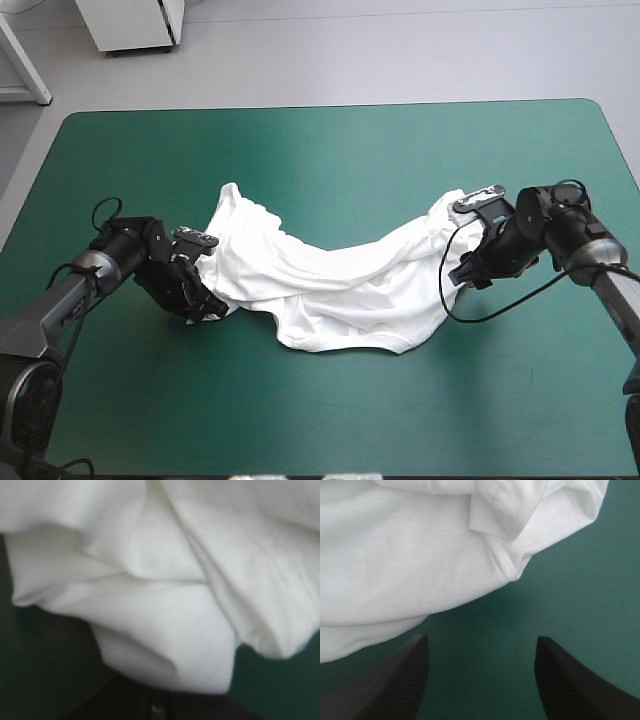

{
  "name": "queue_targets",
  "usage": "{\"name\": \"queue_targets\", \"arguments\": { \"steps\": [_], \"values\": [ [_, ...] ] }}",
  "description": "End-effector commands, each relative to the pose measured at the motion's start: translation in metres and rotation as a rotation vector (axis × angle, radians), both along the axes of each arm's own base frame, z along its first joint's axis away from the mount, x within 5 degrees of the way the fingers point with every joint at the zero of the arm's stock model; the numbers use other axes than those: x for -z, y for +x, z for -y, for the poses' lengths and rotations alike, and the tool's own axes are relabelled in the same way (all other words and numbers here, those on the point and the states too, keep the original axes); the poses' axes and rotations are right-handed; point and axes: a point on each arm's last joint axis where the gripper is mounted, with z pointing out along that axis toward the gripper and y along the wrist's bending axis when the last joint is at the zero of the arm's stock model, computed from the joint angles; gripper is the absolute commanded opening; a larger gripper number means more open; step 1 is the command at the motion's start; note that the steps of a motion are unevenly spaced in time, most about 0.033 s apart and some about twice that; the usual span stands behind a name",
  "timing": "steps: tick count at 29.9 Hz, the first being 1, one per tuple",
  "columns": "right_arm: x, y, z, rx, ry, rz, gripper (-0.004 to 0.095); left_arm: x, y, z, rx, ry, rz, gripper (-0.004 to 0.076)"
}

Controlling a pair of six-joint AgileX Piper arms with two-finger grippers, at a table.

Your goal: Fold the cloth

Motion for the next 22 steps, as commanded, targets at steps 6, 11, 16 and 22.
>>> {"name": "queue_targets", "arguments": {
  "steps": [6,11,16,22],
  "values": [
    [0.006,0.017,-0.003,0.009,-0.001,0.031,0.0577,-0.001,0.002,0.006,-0.008,-0.044,0.021,-0.0009],
    [0.021,0.026,-0.008,0.027,0.040,0.001,0.0577,-0.001,0.003,0.006,-0.011,-0.051,0.022,-0.0009],
    [0.041,0.035,-0.013,0.037,0.077,-0.054,0.0577,-0.004,0.003,0.006,-0.007,-0.052,0.026,-0.0009],
    [0.058,0.041,-0.015,0.046,0.086,-0.106,0.0553,-0.004,0.002,0.006,0.012,-0.051,0.025,-0.0009]
  ]
}}
